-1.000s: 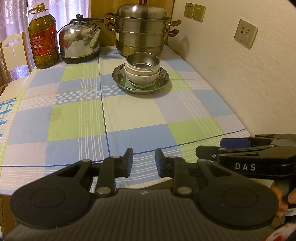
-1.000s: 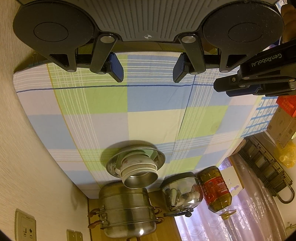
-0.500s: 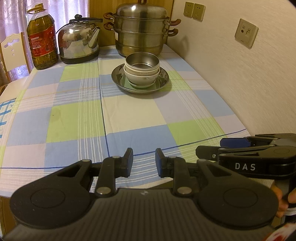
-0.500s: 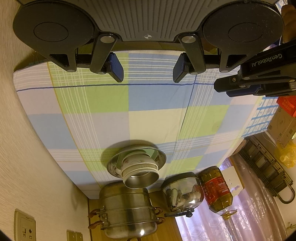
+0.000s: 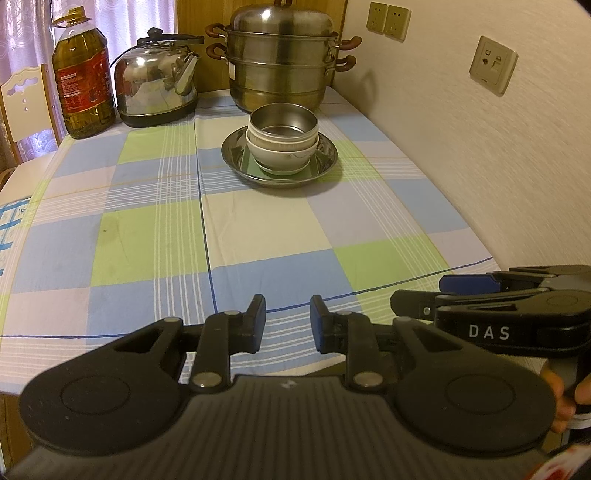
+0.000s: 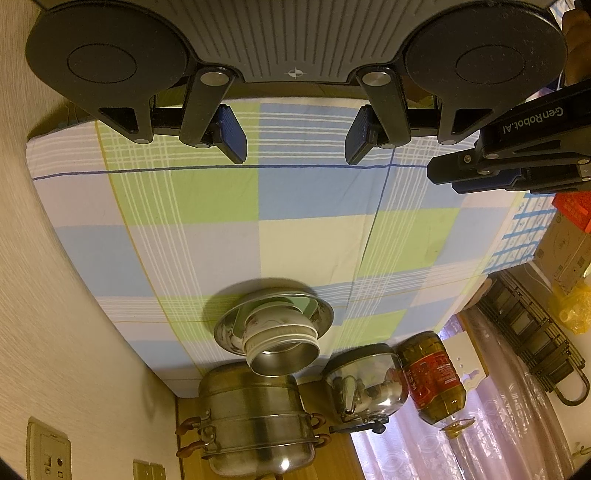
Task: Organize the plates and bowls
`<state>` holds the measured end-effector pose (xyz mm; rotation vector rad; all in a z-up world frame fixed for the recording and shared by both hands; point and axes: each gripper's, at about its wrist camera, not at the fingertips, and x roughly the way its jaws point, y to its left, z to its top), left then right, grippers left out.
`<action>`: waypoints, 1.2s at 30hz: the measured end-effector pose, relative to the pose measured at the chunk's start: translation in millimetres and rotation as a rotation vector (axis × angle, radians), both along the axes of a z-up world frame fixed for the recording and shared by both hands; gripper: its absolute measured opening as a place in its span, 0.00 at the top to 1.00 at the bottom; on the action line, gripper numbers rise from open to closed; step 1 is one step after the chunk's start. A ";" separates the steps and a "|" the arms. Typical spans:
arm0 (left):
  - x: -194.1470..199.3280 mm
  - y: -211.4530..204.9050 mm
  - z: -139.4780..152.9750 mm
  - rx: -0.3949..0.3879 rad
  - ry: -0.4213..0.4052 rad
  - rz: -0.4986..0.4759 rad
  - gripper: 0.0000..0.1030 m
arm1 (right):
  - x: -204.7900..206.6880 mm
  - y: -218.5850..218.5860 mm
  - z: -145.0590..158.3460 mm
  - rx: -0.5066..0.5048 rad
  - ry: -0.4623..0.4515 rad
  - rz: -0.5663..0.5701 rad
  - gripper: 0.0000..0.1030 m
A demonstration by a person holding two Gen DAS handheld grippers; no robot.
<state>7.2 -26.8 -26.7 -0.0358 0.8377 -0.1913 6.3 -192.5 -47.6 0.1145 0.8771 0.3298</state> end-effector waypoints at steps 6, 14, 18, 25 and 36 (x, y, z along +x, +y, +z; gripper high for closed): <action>0.5 -0.4 0.1 0.001 0.000 -0.001 0.77 | 0.2 0.3 0.2 0.000 0.000 -0.001 0.43; 1.4 -1.1 -0.1 0.002 0.002 -0.001 0.77 | 0.6 0.1 0.6 0.001 0.002 -0.002 0.43; 5.3 -3.0 -1.7 0.002 0.004 -0.004 0.77 | 0.7 -2.9 -0.3 0.002 0.004 -0.002 0.43; 5.9 -3.6 -1.6 0.002 0.004 -0.004 0.77 | 1.4 -3.1 -0.5 0.001 0.005 -0.002 0.43; 12.1 -5.6 -3.2 0.010 0.001 -0.001 0.77 | 2.3 -3.0 0.0 0.002 0.007 -0.002 0.42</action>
